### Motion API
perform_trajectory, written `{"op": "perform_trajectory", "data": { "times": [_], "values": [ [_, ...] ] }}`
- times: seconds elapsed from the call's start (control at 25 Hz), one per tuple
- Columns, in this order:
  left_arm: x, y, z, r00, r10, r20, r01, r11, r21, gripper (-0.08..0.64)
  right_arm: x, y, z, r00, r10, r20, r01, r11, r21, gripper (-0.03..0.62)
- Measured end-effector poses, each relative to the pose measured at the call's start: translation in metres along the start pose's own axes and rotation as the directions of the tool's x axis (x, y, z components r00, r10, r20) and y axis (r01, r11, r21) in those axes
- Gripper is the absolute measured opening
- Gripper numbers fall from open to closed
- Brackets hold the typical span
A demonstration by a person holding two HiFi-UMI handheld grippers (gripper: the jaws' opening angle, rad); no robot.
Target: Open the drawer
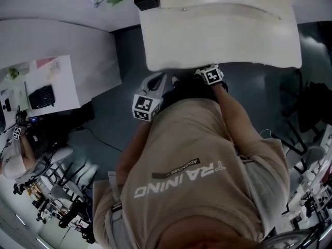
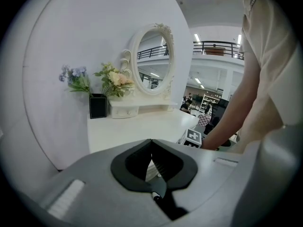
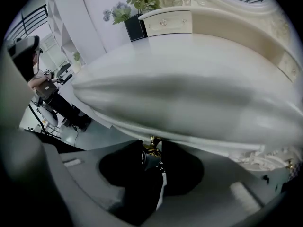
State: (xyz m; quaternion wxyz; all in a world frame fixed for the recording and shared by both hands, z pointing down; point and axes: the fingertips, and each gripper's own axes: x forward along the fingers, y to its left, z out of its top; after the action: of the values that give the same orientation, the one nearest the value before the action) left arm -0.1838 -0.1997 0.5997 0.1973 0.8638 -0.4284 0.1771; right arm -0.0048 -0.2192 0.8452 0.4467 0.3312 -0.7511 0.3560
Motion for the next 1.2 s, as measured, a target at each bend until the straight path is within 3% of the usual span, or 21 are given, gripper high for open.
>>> {"op": "perform_trajectory", "data": {
  "times": [0.36,0.56,0.96,1.2],
  "values": [
    [-0.008,0.003,-0.018,0.999,0.03,-0.02,-0.03,0.999,-0.016,0.006,-0.008,0.025,-0.038,0.999,0.04,-0.013,-0.04,0.999,-0.008,0.129],
    [-0.006,-0.019,-0.018,0.997,0.069,-0.037,-0.071,0.996,-0.052,0.006,-0.018,0.024,-0.06,1.0,0.029,-0.009,-0.029,0.999,-0.034,0.129],
    [-0.001,-0.098,-0.031,0.992,0.116,-0.044,-0.12,0.985,-0.122,0.006,-0.036,0.03,-0.098,0.995,0.104,-0.003,-0.103,0.991,-0.084,0.129],
    [-0.021,-0.105,-0.039,0.989,0.142,-0.029,-0.145,0.98,-0.137,0.006,-0.039,0.041,-0.127,0.993,0.106,-0.051,-0.109,0.992,-0.063,0.129]
  ]
}}
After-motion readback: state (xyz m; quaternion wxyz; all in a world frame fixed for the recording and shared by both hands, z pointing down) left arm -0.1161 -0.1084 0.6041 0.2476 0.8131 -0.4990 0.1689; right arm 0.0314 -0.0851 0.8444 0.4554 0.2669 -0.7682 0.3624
